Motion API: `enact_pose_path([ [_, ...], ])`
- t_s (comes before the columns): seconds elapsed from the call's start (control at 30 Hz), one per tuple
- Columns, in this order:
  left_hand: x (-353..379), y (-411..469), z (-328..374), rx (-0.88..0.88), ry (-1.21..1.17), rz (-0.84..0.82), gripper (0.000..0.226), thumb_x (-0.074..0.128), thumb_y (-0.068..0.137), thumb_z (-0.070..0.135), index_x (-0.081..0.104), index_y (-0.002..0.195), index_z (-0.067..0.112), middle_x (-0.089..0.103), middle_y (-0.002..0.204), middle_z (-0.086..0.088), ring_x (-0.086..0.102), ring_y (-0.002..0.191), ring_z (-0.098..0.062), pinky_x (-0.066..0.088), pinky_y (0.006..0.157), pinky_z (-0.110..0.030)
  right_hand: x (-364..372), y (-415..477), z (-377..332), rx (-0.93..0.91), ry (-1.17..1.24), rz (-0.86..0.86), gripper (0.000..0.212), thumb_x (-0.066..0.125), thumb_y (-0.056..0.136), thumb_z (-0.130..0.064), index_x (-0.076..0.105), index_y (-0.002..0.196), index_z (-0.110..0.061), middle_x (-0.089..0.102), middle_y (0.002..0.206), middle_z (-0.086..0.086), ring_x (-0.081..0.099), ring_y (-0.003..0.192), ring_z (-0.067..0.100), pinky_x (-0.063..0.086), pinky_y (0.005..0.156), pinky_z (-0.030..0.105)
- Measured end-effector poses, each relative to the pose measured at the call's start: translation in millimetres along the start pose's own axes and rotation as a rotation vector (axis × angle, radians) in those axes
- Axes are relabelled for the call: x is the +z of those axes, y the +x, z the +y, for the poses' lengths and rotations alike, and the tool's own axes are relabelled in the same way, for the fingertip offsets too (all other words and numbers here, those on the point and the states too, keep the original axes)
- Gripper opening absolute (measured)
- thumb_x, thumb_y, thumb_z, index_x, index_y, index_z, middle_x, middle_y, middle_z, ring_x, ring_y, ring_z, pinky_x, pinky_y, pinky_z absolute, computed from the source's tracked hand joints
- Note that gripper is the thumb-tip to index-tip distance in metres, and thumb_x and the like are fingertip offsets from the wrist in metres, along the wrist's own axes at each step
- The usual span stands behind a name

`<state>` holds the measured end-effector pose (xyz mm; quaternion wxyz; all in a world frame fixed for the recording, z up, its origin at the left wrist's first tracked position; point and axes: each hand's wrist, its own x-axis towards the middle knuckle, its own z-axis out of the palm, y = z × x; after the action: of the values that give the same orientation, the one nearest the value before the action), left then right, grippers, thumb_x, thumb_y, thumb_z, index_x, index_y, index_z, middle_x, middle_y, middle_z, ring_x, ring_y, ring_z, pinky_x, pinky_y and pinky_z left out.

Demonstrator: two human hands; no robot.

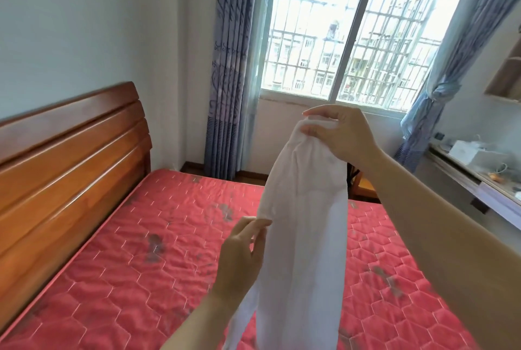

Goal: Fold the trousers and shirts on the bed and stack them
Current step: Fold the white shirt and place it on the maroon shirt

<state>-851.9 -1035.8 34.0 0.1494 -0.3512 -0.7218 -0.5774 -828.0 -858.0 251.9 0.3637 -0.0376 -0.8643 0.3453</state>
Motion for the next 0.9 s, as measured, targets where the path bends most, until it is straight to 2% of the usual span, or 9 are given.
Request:
enact_pose_path([
  [0.07,16,-8,5,-0.064,-0.048,-0.073,0.023,0.062,0.088,0.025,0.064,0.11,0.028,0.051,0.111,0.025,0.055,0.098,0.007,0.049,0.081,-0.016,0,-2,2,0.004,-0.003,0.006,0.016,0.08,0.069,-0.035,0.072,0.082,-0.039,0.065,0.08,-0.031,0.055,0.081,-0.02,0.036,0.064,-0.002],
  [0.17,35,-13,10,-0.119,-0.051,-0.101,0.035,0.066,0.079,0.042,0.059,0.112,0.031,0.04,0.118,0.027,0.049,0.101,0.008,0.041,0.084,-0.007,-1,-3,2,0.01,0.0,0.015,0.015,0.08,0.07,-0.034,0.071,0.08,-0.04,0.066,0.081,-0.029,0.055,0.081,-0.019,0.037,0.063,-0.002],
  [0.23,41,-10,13,-0.136,-0.045,-0.062,0.036,0.069,0.079,0.039,0.057,0.111,0.029,0.043,0.116,0.019,0.05,0.101,0.0,0.043,0.084,-0.013,-3,-5,2,0.02,0.015,0.021,0.015,0.08,0.069,-0.033,0.071,0.079,-0.04,0.067,0.082,-0.028,0.056,0.08,-0.018,0.037,0.063,-0.001],
  [0.37,41,0,9,-0.14,-0.078,-0.012,0.023,0.062,0.088,0.027,0.058,0.109,0.018,0.05,0.108,0.01,0.056,0.096,-0.007,0.052,0.079,-0.026,-12,-10,7,0.017,0.02,0.052,0.016,0.081,0.068,-0.034,0.071,0.078,-0.042,0.067,0.081,-0.027,0.056,0.08,-0.018,0.037,0.064,-0.002],
  [0.5,32,2,1,-0.2,-0.162,-0.005,0.014,0.057,0.092,0.02,0.061,0.105,0.018,0.061,0.101,0.006,0.064,0.087,-0.011,0.053,0.068,-0.019,-21,-13,14,0.026,0.015,0.068,0.02,0.082,0.067,-0.035,0.07,0.079,-0.044,0.067,0.083,-0.026,0.055,0.081,-0.019,0.036,0.065,-0.003],
  [0.63,12,20,-10,-0.229,-0.071,0.057,0.013,0.054,0.093,0.022,0.061,0.104,0.018,0.064,0.097,0.004,0.06,0.087,-0.014,0.048,0.073,-0.026,-31,-16,20,0.034,0.002,0.088,0.02,0.082,0.064,-0.038,0.069,0.077,-0.047,0.067,0.081,-0.028,0.055,0.079,-0.019,0.036,0.063,-0.003],
  [0.77,-11,39,-4,-0.111,0.006,0.074,0.013,0.041,0.097,0.036,0.053,0.093,0.032,0.059,0.084,0.016,0.056,0.08,0.001,0.037,0.066,-0.007,-42,-16,32,0.087,0.0,0.174,0.019,0.081,0.063,-0.041,0.07,0.075,-0.049,0.065,0.077,-0.032,0.057,0.074,-0.017,0.038,0.06,-0.002],
  [0.9,-22,31,0,-0.084,0.036,0.124,0.022,0.031,0.094,0.049,0.047,0.086,0.038,0.057,0.075,0.012,0.054,0.073,0.003,0.038,0.059,-0.006,-29,-38,54,0.117,-0.018,0.079,0.017,0.081,0.069,-0.033,0.07,0.08,-0.039,0.064,0.073,-0.028,0.055,0.074,-0.019,0.037,0.064,-0.001],
])
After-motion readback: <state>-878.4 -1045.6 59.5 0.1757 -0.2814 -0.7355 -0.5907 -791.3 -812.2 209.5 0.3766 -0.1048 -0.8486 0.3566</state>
